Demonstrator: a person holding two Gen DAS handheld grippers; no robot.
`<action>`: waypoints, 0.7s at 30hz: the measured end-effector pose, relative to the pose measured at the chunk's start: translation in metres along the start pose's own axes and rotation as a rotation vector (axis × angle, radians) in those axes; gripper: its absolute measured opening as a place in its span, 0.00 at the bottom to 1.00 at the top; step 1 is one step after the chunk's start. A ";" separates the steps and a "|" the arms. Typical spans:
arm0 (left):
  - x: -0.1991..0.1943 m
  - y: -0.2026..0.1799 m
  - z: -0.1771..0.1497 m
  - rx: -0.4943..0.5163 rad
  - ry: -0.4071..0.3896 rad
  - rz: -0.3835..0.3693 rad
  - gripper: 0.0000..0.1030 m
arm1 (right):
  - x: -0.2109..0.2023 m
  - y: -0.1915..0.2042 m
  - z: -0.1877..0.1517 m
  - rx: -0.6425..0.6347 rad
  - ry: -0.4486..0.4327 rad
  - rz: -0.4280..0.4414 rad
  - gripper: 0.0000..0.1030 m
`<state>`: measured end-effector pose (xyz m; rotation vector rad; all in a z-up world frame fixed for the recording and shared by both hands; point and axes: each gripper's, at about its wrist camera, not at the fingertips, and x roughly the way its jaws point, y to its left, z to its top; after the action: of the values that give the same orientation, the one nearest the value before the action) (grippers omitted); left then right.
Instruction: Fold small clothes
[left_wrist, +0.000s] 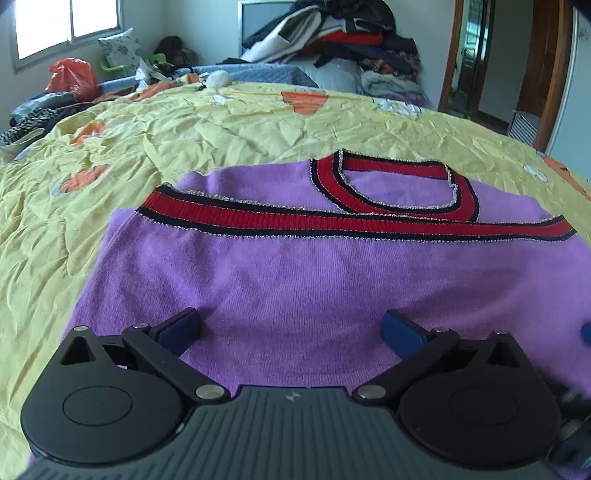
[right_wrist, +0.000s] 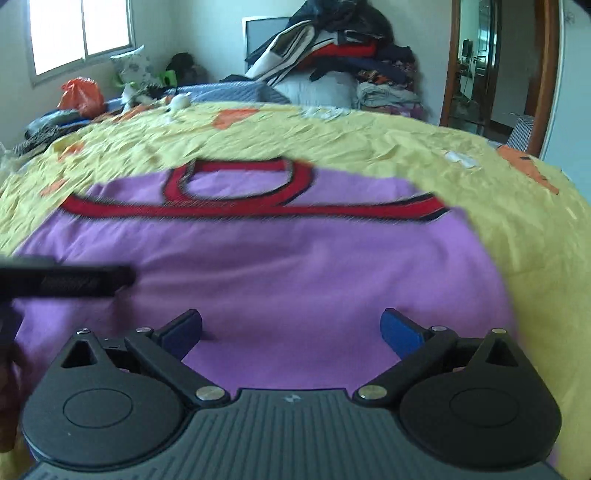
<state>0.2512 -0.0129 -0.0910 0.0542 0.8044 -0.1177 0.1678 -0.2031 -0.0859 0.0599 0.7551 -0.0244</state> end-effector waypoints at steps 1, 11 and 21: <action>0.001 0.001 0.001 0.007 0.008 -0.006 1.00 | 0.002 0.010 -0.003 -0.003 0.011 -0.024 1.00; -0.006 0.036 0.019 -0.035 0.054 -0.096 1.00 | -0.045 0.020 -0.052 -0.049 0.037 -0.018 1.00; 0.019 0.105 0.019 -0.039 0.077 -0.050 1.00 | -0.034 0.105 -0.050 -0.173 0.050 0.103 1.00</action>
<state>0.2913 0.0878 -0.0912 0.0016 0.8853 -0.1483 0.1136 -0.0947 -0.0944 -0.0658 0.8005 0.1410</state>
